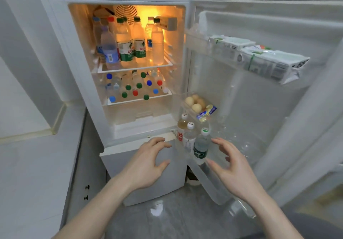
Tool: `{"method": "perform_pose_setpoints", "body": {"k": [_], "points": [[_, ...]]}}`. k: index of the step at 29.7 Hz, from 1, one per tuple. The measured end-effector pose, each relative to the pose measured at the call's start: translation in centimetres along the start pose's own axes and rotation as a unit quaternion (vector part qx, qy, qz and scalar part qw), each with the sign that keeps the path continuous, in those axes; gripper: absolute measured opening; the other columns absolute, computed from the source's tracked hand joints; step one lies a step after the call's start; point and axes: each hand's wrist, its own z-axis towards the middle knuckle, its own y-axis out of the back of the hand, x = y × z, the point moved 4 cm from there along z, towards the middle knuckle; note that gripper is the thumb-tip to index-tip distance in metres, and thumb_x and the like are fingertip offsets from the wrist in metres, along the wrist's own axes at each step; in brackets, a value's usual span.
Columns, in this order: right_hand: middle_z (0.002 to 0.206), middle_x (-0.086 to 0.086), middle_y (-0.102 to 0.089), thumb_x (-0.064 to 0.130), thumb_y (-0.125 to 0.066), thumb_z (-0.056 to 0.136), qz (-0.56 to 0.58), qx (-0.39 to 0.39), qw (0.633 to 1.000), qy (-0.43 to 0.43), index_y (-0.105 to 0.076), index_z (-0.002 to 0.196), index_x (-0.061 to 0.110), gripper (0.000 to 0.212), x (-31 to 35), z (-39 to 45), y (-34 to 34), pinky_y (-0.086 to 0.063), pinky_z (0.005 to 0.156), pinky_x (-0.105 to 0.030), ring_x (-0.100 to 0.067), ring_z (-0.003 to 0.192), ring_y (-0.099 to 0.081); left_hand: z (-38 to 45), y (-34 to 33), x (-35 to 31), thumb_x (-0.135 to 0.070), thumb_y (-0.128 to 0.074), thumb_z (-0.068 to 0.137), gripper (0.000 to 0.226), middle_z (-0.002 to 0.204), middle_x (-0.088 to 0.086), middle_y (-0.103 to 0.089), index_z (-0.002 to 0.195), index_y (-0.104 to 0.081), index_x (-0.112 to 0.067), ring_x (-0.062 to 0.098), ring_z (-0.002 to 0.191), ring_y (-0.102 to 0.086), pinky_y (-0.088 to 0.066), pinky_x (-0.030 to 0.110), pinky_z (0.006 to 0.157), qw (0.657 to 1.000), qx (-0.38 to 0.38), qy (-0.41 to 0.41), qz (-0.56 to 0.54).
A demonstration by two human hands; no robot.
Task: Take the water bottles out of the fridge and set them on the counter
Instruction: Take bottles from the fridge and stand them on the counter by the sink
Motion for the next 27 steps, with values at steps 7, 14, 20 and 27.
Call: {"method": "perform_pose_setpoints", "body": {"k": [7,14,20,27], "points": [[0.149,0.025,-0.049,0.023,-0.078,0.088,-0.038,-0.049,0.997,-0.042,-0.058,0.137,0.035,0.054,-0.8,-0.1,0.4,-0.043,0.114,-0.036,0.0,0.136,-0.048,10.3,-3.5,-0.7,-0.034,-0.063,0.094,0.054,0.153,-0.008,-0.038,0.146,-0.048,-0.029,0.019,0.136,-0.047,-0.04,0.033,0.111,0.995,0.071,-0.068,0.013],[0.141,0.033,-0.045,0.023,-0.076,0.089,-0.046,-0.039,0.996,-0.063,-0.051,0.13,0.05,0.055,-2.8,0.4,-1.1,-0.047,0.107,-0.033,0.006,0.124,-0.051,17.7,-6.8,-2.1,-0.022,-0.06,0.094,0.066,0.167,0.0,-0.02,0.155,-0.036,-0.024,0.032,0.141,-0.044,-0.042,0.044,0.112,0.986,0.123,-0.078,0.078],[0.144,0.04,-0.033,0.023,-0.076,0.088,-0.063,-0.011,0.996,-0.065,-0.048,0.145,0.037,0.065,-5.0,4.3,-1.4,-0.042,0.107,-0.023,-0.002,0.133,-0.049,20.9,-9.2,-2.4,-0.015,-0.054,0.092,0.069,0.162,-0.005,-0.036,0.157,-0.036,-0.026,0.024,0.145,-0.042,-0.039,0.04,0.116,0.978,0.152,-0.094,0.105],[0.169,0.011,-0.022,0.028,-0.07,0.093,-0.101,0.051,0.99,-0.08,-0.032,0.16,0.024,0.077,-7.1,9.2,-1.8,-0.02,0.118,-0.015,-0.006,0.155,-0.023,23.9,-9.6,-3.0,-0.027,-0.06,0.095,0.035,0.129,0.002,-0.067,0.13,-0.062,-0.031,0.029,0.119,-0.062,-0.051,0.037,0.091,0.99,0.084,-0.07,0.086]]}}
